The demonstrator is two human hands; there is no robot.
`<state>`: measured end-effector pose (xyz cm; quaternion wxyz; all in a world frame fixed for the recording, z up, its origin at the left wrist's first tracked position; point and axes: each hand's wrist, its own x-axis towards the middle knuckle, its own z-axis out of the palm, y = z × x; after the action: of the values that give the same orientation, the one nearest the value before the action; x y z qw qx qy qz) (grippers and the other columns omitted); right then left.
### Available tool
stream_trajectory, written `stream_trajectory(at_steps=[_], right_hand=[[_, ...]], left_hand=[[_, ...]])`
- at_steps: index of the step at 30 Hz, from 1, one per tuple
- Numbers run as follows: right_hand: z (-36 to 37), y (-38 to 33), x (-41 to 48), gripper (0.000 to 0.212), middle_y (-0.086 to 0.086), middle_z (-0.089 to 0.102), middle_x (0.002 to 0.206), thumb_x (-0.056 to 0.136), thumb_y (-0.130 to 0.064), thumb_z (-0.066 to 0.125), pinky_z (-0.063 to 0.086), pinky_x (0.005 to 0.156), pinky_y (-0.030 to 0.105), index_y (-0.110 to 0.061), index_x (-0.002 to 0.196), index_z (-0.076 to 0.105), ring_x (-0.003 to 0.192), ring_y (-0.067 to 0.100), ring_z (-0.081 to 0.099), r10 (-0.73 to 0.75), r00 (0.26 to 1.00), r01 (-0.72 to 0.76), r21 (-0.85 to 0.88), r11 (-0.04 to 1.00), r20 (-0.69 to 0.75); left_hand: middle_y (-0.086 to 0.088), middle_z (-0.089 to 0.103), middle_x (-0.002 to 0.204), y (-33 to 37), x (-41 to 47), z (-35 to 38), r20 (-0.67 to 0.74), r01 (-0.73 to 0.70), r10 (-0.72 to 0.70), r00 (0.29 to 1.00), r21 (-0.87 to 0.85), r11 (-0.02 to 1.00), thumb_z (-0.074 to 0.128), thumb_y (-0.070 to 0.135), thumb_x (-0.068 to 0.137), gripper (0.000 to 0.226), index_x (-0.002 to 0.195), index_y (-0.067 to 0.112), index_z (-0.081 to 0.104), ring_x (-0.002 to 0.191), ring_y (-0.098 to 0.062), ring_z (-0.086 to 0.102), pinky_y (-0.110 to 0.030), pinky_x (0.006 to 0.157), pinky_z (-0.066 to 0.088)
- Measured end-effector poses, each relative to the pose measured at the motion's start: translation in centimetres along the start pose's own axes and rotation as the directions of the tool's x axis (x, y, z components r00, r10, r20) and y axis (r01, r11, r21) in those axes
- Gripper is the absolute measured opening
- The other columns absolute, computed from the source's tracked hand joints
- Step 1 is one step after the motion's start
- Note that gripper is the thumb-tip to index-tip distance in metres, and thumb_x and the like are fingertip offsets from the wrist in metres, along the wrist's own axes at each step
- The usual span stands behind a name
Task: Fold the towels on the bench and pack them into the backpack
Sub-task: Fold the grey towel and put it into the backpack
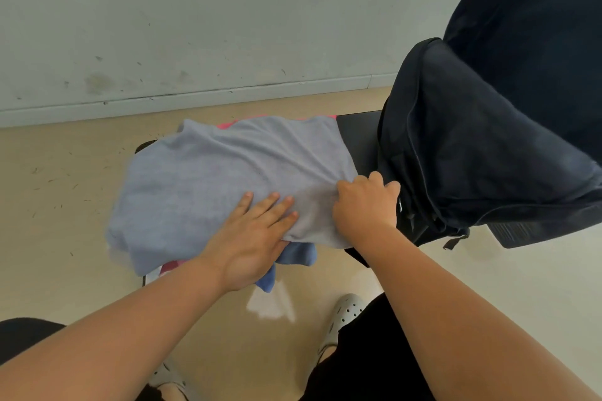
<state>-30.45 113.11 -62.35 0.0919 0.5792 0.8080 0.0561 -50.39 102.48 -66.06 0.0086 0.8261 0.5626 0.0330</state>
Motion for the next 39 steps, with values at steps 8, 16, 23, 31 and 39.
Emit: stream_trajectory(at_steps=[8, 16, 23, 31, 39], right_hand=[[-2.7, -7.1, 0.2, 0.048, 0.004, 0.046, 0.131, 0.095, -0.055, 0.044, 0.034, 0.095, 0.043, -0.029, 0.135, 0.051, 0.118, 0.029, 0.043, -0.305, 0.941, 0.33, 0.198, 0.923, -0.144], [-4.7, -19.1, 0.5, 0.068, 0.004, -0.006, 0.167, 0.098, -0.065, 0.027, 0.001, 0.121, 0.057, -0.039, 0.158, 0.007, 0.153, 0.031, -0.007, -0.527, 0.85, 0.507, 0.235, 0.829, 0.026], [-2.5, -23.8, 1.1, 0.075, -0.001, -0.023, 0.165, 0.094, -0.075, 0.017, -0.012, 0.118, 0.06, -0.044, 0.156, -0.011, 0.149, 0.031, -0.026, -0.582, 0.801, 0.557, 0.181, 0.811, 0.142], [-1.1, -24.1, 1.0, 0.077, -0.003, -0.026, 0.164, 0.089, -0.08, 0.008, -0.013, 0.119, 0.057, -0.045, 0.154, -0.015, 0.149, 0.027, -0.029, -0.557, 0.824, 0.546, 0.117, 0.83, 0.106], [-1.4, -24.1, 0.7, 0.076, -0.005, -0.02, 0.165, 0.089, -0.079, 0.01, -0.011, 0.12, 0.056, -0.046, 0.155, -0.01, 0.15, 0.026, -0.025, -0.553, 0.828, 0.541, 0.121, 0.832, 0.099]], left_hand=[[-0.009, 0.043, 0.153, -2.6, -4.5, -1.7, -0.225, 0.386, -0.458, 0.86, -0.3, 0.872, 0.041, 0.059, 0.091, 0.067, 0.142, 0.016, 0.052, 0.141, -0.029, 0.038, -0.051, 0.116, 0.027], [-0.013, 0.046, 0.147, -11.3, -12.3, -1.9, 0.172, 0.756, -0.939, 0.297, -0.644, 0.121, 0.055, 0.053, 0.091, 0.071, 0.147, 0.013, 0.039, 0.134, -0.036, 0.043, -0.046, 0.108, 0.037], [0.002, 0.061, 0.114, -15.6, -14.1, -0.1, 0.565, 0.561, -0.783, 0.261, -0.749, -0.353, 0.04, 0.045, 0.101, 0.03, 0.103, 0.024, 0.06, 0.106, -0.022, 0.053, -0.036, 0.081, 0.039], [-0.004, 0.062, 0.128, -18.8, -15.5, 4.1, 0.603, 0.519, -0.782, 0.156, -0.724, -0.455, 0.063, 0.052, 0.081, 0.063, 0.128, 0.011, 0.06, 0.113, -0.026, 0.056, -0.036, 0.087, 0.04], [-0.001, 0.051, 0.065, -19.1, -15.1, 4.3, 0.356, 0.624, -0.927, 0.12, -0.753, -0.208, 0.059, 0.034, 0.091, 0.031, 0.069, 0.014, 0.049, 0.061, -0.024, 0.042, -0.031, 0.055, 0.036]])
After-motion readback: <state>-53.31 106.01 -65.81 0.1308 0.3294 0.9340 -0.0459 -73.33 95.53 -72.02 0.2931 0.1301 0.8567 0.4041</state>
